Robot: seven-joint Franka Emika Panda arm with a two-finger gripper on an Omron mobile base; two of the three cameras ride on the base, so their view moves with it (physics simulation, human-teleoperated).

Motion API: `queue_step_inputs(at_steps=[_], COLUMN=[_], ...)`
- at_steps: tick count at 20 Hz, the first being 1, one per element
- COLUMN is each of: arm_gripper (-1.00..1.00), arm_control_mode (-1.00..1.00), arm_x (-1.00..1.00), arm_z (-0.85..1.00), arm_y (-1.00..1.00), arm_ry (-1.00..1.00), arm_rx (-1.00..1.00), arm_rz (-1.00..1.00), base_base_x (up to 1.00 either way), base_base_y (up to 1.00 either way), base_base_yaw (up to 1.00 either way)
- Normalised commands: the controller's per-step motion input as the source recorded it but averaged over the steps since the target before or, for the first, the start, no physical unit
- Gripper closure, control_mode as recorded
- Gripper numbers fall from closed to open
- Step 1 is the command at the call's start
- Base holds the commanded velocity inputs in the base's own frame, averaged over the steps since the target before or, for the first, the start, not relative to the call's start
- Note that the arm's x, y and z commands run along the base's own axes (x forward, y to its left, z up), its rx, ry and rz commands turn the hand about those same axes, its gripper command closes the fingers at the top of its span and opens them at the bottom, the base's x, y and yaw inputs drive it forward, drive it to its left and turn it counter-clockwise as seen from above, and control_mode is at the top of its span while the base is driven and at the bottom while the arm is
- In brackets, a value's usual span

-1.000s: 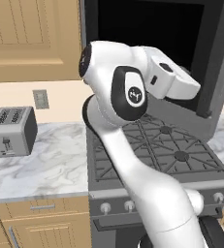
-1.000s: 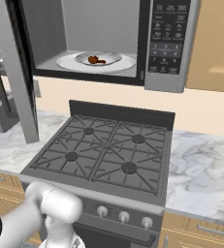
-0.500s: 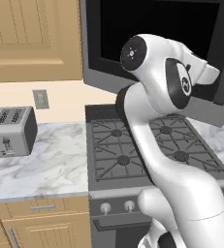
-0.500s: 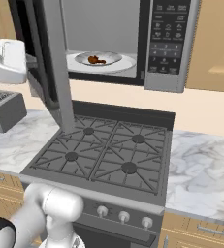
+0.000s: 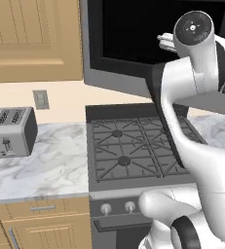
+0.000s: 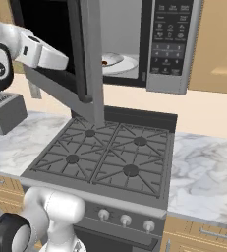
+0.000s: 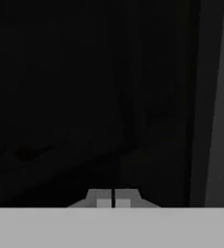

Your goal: Transport the chicken drumstick from the fridge to the microwave and turn on the microwave.

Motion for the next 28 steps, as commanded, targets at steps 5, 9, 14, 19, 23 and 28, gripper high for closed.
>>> queue_step_inputs(at_steps=[5, 9, 14, 19, 23, 28], arm_gripper=[1.0, 1.0, 1.0, 1.0, 1.0, 1.0], arm_control_mode=[-1.0, -1.0, -1.0, -1.0, -1.0, -1.0], arm_x=[0.77, 0.88, 0.8, 0.68, 0.66, 0.58], arm_z=[0.08, 0.0, -0.11, -0.06, -0.23, -0.51], arm_y=[-0.01, 0.0, 0.0, -0.04, -0.08, -0.05], arm_ry=[0.16, 0.11, 0.05, 0.0, 0.0, -0.02], arm_rx=[0.08, 0.03, 0.02, 0.0, 0.0, 0.0], arm_rz=[0.28, 0.29, 0.29, 0.26, 0.24, 0.16], base_base_x=[0.0, 0.0, 0.0, 0.0, 0.0, 0.0], base_base_y=[0.0, 0.0, 0.0, 0.0, 0.0, 0.0], base_base_yaw=[0.0, 0.0, 0.0, 0.0, 0.0, 0.0])
